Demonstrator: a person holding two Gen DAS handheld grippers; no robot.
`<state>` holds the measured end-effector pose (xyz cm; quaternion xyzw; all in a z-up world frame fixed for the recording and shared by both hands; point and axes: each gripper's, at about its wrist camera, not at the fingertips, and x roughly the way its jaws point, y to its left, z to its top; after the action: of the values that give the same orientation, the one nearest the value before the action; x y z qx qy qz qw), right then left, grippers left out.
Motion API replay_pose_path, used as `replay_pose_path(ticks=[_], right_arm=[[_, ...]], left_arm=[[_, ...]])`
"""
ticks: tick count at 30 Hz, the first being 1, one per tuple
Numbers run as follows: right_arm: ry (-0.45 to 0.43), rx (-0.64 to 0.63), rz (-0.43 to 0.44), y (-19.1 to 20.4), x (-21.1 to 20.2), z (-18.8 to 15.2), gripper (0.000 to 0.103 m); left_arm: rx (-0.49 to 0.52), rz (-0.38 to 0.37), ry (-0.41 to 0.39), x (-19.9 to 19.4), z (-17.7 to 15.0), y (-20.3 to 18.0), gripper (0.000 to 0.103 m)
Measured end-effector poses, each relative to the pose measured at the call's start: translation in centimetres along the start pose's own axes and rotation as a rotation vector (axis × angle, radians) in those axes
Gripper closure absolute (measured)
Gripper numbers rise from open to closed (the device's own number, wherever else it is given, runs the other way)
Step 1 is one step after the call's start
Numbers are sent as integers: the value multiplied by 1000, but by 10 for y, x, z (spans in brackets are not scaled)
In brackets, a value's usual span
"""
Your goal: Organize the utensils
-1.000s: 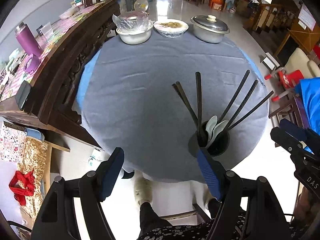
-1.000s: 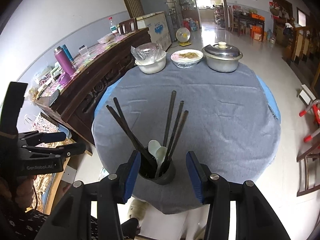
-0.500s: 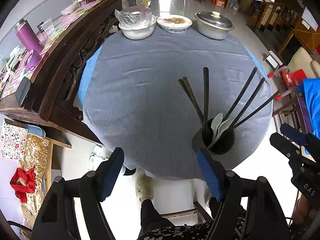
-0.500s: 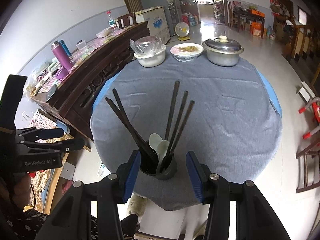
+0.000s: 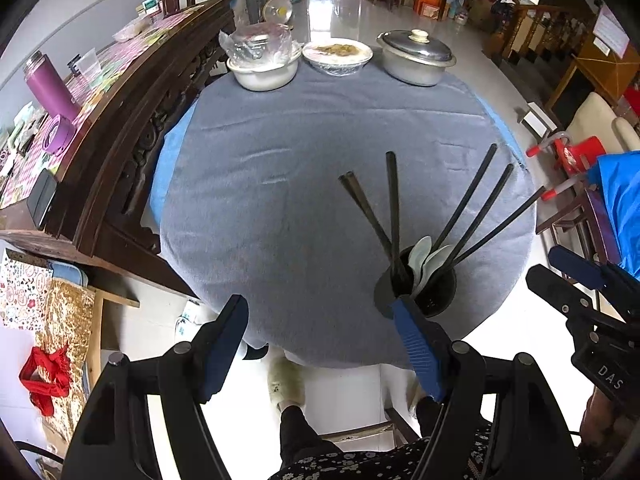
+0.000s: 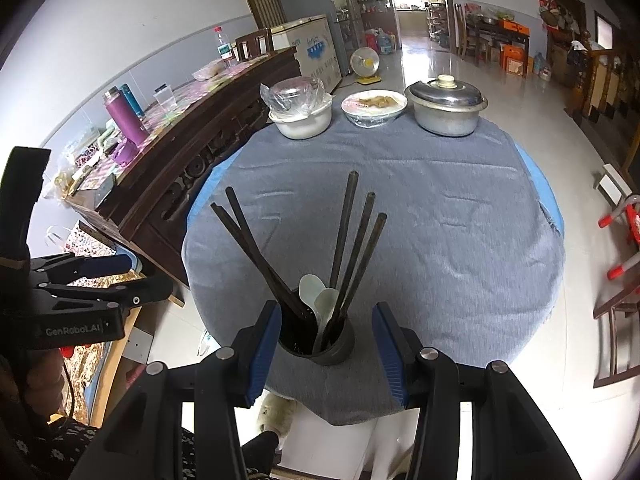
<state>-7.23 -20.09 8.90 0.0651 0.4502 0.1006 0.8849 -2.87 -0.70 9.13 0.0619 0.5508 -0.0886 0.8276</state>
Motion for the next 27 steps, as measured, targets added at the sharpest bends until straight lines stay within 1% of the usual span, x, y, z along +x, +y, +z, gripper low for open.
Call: replay_pose_path(ticks=[8,19,23,27], right_arm=[[-4,-10,-7,2,-3,1,52],[-8,-19,-17,3,-6,1,52],[-6,-1,-13,1,-3,0,52],[4,24,2,1,3,-4,52]], left_arm=[[19,-13,-6,-1,2,-6,27],[17,-20,-17,-2,2,-7,27],[23,-27,-12,1,-1,-7,27],[21,-19,0,8,-7,-5,27]])
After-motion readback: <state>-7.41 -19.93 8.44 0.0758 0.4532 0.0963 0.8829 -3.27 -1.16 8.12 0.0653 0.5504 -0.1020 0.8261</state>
